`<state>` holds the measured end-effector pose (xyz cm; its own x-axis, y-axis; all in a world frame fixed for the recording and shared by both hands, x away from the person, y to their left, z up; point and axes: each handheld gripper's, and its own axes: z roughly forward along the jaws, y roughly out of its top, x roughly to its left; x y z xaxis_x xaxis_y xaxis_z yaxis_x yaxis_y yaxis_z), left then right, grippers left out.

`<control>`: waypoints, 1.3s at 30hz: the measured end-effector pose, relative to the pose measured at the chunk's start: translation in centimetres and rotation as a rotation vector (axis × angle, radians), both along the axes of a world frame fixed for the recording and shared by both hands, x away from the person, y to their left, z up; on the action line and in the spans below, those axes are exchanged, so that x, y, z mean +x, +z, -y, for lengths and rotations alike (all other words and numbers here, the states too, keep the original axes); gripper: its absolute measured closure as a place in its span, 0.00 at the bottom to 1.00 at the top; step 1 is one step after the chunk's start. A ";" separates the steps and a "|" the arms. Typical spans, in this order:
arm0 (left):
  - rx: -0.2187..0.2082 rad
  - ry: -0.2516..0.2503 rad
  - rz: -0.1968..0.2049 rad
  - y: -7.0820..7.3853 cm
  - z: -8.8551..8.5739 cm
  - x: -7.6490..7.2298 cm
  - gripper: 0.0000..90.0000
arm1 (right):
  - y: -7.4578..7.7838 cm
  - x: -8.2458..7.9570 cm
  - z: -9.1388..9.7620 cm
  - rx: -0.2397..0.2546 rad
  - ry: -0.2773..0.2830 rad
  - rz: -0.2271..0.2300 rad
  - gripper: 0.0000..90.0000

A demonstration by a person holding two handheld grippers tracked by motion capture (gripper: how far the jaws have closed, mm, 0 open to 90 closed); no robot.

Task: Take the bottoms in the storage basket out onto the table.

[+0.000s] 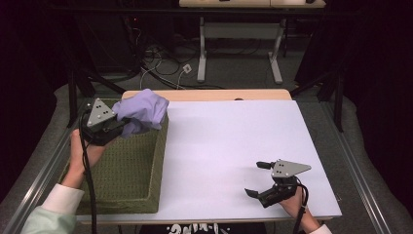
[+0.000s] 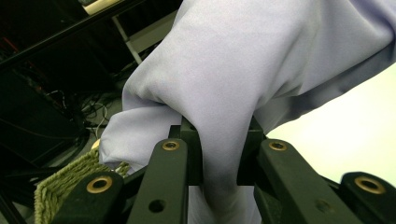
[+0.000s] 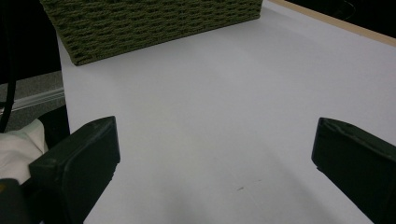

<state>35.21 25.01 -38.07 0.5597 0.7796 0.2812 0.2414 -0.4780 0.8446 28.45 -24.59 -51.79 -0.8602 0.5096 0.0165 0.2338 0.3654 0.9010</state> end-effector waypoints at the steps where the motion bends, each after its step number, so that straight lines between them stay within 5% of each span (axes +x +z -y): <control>1: -0.003 -0.003 0.002 0.0 0.1 0.0 0.88 | 0.0 0.0 0.0 0.000 -0.001 -0.001 0.01; 39: -0.003 -0.140 0.020 1.4 4.9 0.2 0.88 | 0.0 0.0 0.1 0.002 -0.001 0.000 0.01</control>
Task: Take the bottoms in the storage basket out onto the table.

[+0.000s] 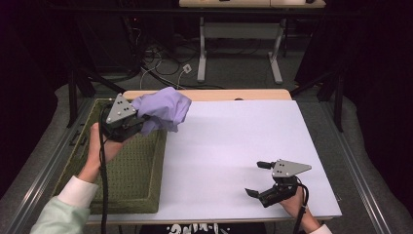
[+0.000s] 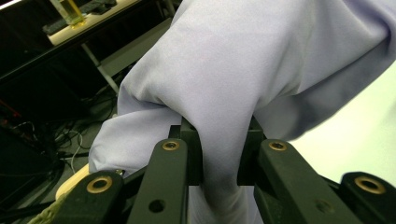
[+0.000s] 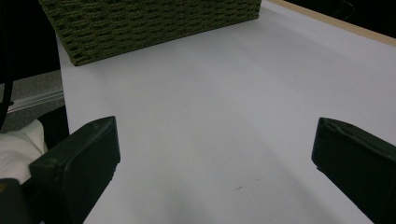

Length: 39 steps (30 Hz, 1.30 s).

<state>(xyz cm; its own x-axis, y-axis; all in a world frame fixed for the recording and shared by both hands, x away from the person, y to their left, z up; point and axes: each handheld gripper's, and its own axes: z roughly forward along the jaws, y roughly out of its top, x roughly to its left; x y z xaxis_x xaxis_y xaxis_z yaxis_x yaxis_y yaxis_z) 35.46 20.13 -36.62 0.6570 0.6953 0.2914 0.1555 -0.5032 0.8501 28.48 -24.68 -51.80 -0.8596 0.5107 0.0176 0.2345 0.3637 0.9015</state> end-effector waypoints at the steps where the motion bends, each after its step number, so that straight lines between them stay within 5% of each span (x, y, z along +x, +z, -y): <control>1: 0.002 -0.005 -0.001 0.0 0.2 0.0 0.88 | 0.0 0.0 0.0 0.000 0.000 0.000 0.01; 39: 0.064 -0.156 -0.091 -2.0 7.0 1.9 0.88 | 0.0 0.0 0.3 0.005 -0.010 -0.002 0.01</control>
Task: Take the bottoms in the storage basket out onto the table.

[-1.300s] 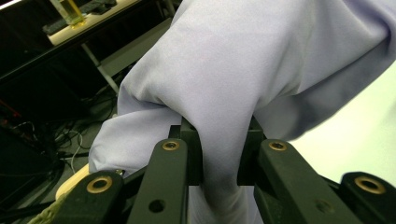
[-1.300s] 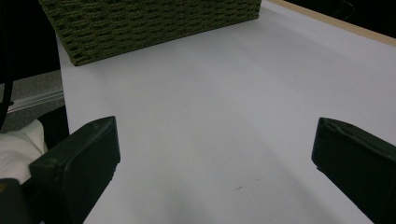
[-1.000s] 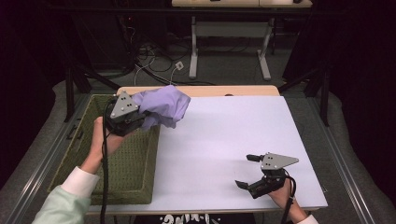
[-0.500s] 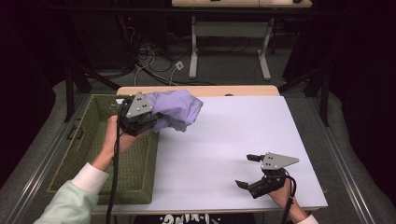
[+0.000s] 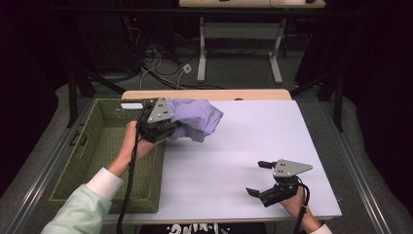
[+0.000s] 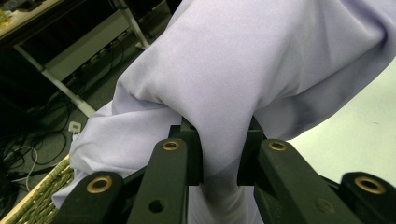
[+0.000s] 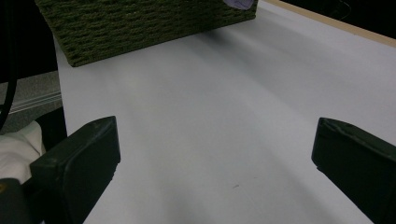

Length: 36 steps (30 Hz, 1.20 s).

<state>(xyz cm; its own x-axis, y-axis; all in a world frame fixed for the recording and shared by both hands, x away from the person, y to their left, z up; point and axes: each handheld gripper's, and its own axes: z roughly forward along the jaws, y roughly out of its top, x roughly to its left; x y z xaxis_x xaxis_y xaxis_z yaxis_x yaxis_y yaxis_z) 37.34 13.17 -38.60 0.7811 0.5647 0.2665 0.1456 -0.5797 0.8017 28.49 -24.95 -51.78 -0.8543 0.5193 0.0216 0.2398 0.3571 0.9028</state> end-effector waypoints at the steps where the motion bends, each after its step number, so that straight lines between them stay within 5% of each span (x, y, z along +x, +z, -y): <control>1: -0.002 -0.003 -0.003 -0.1 0.1 0.1 0.88 | 0.0 0.0 0.0 0.000 0.000 0.000 0.01; 36: 0.007 -0.074 -0.074 -1.7 3.2 0.8 0.88 | 0.0 0.0 0.1 -0.001 -0.005 -0.008 0.00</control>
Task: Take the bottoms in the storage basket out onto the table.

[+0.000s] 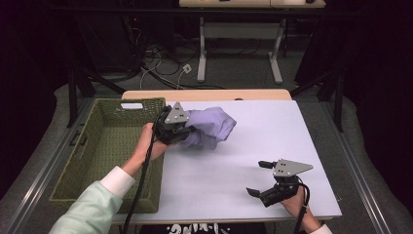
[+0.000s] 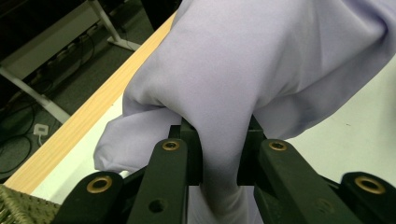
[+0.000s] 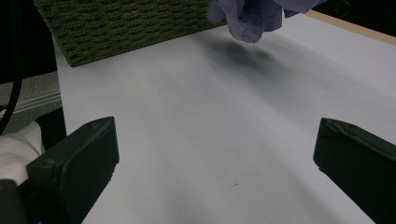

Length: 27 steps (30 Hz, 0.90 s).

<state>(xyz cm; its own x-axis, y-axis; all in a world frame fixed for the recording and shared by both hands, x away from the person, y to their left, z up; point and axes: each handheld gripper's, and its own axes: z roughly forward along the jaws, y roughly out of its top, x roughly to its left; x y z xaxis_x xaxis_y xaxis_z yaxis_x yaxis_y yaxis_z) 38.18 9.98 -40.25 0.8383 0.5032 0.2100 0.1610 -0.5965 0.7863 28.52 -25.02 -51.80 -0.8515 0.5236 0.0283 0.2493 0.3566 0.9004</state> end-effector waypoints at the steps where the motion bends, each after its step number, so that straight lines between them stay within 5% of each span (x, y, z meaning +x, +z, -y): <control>1: -0.001 -0.002 0.001 0.0 0.1 0.0 0.88 | 0.0 0.0 0.0 0.000 0.000 0.000 0.00; 27: 0.038 -0.014 -0.051 -1.1 1.0 0.6 0.88 | 0.0 0.0 0.0 -0.001 -0.002 0.004 0.00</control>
